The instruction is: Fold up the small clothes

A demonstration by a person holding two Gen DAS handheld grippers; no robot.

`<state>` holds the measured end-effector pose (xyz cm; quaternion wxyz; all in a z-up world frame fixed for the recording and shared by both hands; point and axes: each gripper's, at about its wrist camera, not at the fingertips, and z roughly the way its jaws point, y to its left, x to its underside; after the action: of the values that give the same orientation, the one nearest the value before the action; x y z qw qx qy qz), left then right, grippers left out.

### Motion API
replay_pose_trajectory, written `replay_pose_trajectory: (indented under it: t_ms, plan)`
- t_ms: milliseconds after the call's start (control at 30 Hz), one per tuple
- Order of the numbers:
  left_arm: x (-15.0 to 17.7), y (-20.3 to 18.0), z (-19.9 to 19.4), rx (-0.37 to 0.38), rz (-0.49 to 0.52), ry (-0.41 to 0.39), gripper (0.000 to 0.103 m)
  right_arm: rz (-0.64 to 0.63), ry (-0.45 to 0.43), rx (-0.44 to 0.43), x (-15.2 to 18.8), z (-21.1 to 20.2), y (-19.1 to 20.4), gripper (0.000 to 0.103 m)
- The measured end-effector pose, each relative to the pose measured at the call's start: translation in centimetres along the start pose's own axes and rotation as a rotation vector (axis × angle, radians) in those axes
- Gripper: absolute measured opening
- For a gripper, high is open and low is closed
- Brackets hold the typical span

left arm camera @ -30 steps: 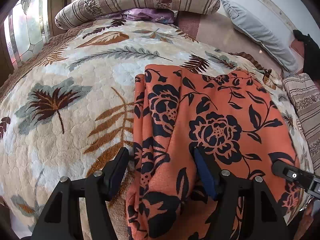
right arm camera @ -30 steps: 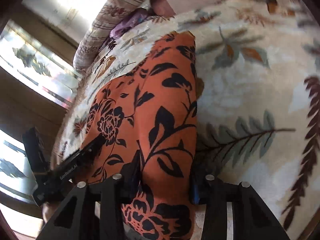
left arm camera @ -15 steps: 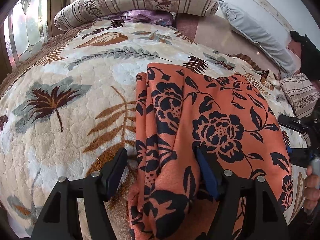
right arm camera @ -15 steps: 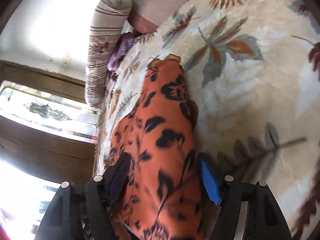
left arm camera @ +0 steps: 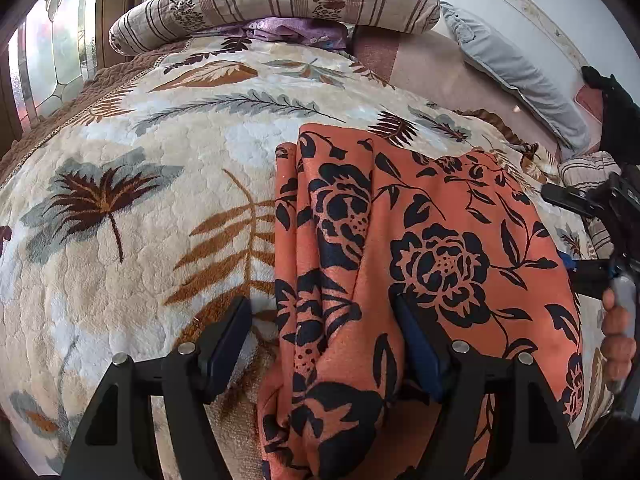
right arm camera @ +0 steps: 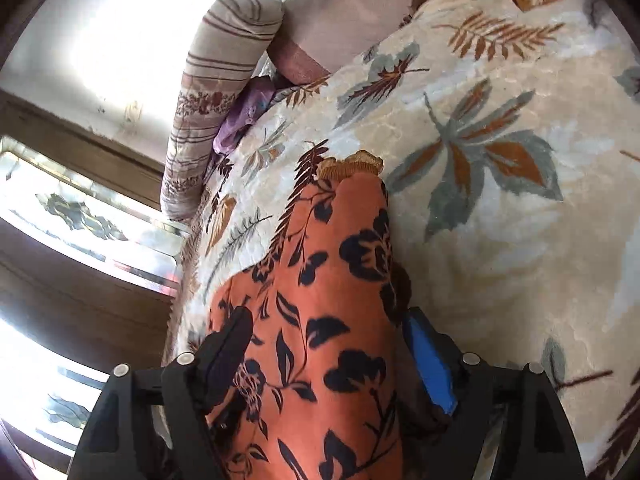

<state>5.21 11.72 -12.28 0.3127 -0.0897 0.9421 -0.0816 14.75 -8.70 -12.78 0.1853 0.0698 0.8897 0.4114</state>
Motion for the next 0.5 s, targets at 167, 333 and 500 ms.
replay_pose_trajectory:
  t_ms: [167,333,500]
  plan:
    - [0.0,0.2,0.1,0.002,-0.004,0.0,0.076,-0.124,0.074,0.129,-1.6,3.3,2.0,0.032]
    - [0.1,-0.1,0.2,-0.014,0.005,-0.006,0.078,-0.202,0.039,0.275,-0.4,3.2,2.9,0.039]
    - [0.1,-0.1,0.2,-0.01,-0.006,-0.006,0.078,-0.159,-0.007,0.129,3.1,-2.0,2.3,0.074]
